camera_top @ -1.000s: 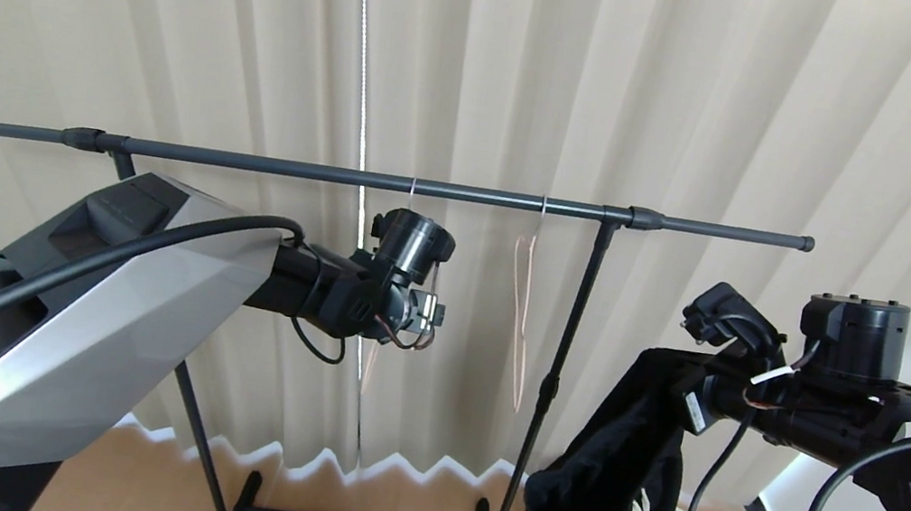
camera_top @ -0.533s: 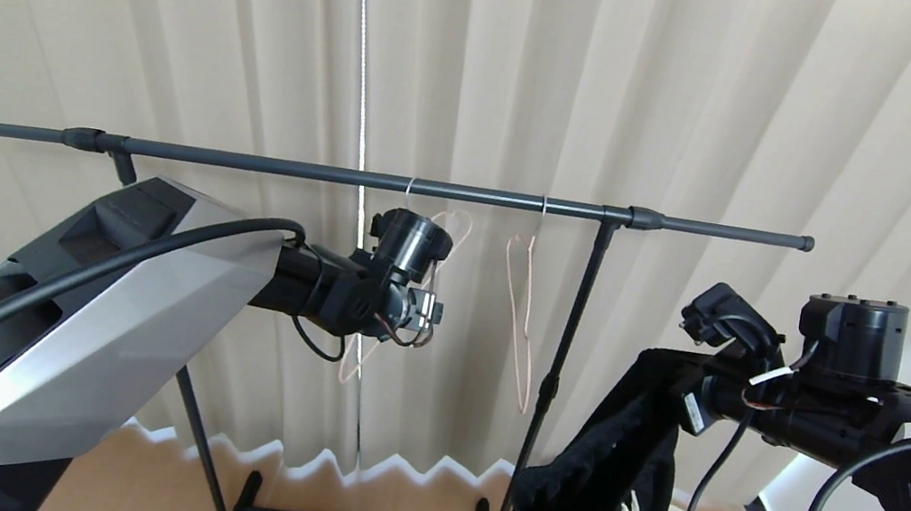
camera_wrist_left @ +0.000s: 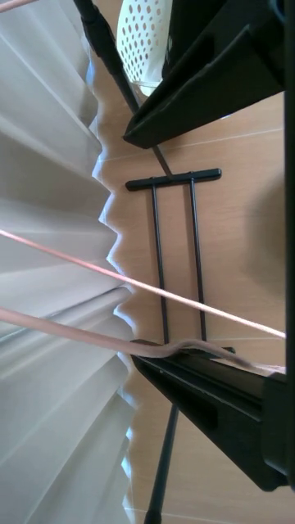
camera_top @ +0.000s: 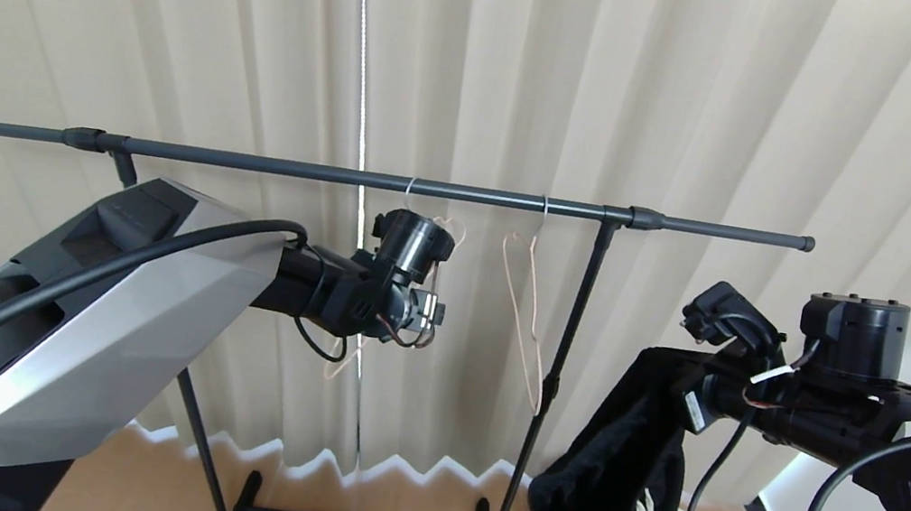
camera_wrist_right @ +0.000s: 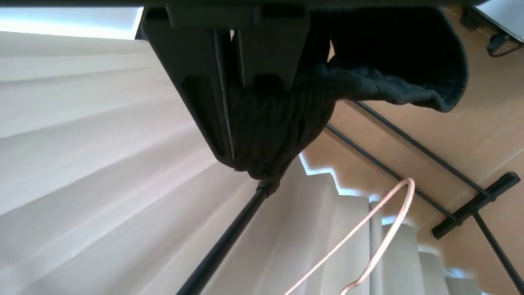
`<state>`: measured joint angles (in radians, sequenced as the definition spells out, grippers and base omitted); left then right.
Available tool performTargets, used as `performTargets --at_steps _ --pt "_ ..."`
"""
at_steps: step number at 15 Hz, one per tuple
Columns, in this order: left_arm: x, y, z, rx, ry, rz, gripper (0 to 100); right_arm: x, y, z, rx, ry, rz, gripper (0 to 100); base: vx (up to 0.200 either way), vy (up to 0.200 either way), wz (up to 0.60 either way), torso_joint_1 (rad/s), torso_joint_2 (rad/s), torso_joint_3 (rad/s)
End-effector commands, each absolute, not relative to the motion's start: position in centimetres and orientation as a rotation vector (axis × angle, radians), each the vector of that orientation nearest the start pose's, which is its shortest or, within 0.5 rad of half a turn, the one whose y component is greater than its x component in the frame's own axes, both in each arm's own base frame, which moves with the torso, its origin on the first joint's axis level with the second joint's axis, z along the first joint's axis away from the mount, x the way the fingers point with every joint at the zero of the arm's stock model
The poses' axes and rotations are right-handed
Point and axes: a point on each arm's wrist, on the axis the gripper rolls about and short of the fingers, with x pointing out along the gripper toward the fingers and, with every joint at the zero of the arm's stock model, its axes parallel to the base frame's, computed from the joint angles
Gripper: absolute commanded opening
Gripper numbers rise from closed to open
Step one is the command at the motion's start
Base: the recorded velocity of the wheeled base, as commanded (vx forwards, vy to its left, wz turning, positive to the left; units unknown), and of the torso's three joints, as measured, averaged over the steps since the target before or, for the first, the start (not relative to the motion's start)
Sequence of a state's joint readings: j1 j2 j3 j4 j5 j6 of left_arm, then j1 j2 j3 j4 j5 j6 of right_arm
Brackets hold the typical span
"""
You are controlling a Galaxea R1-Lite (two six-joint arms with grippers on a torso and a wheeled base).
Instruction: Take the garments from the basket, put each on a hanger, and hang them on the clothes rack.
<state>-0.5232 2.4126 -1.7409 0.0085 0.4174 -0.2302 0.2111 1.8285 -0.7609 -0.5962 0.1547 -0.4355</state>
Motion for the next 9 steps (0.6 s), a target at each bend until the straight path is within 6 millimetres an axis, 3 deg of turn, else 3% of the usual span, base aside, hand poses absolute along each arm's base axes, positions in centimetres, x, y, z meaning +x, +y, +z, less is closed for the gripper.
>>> performTargets --at_steps 1,6,9 --pt "42.7 -23.2 8.8 0.08 0.608 -0.026 100 31.0 7.0 12.6 -0.436 0.391 0.458 0 0.0 0.0 0.0 0.0 0.0 0.0" --pt "43.4 -22.1 8.7 0.064 0.62 -0.032 100 31.0 7.0 12.6 -0.436 0.391 0.458 0 0.0 0.0 0.0 0.0 0.0 0.0" --pt "43.6 -22.3 7.0 0.059 0.659 -0.077 100 31.0 7.0 12.5 -0.436 0.394 0.458 0 0.0 0.0 0.0 0.0 0.0 0.0"
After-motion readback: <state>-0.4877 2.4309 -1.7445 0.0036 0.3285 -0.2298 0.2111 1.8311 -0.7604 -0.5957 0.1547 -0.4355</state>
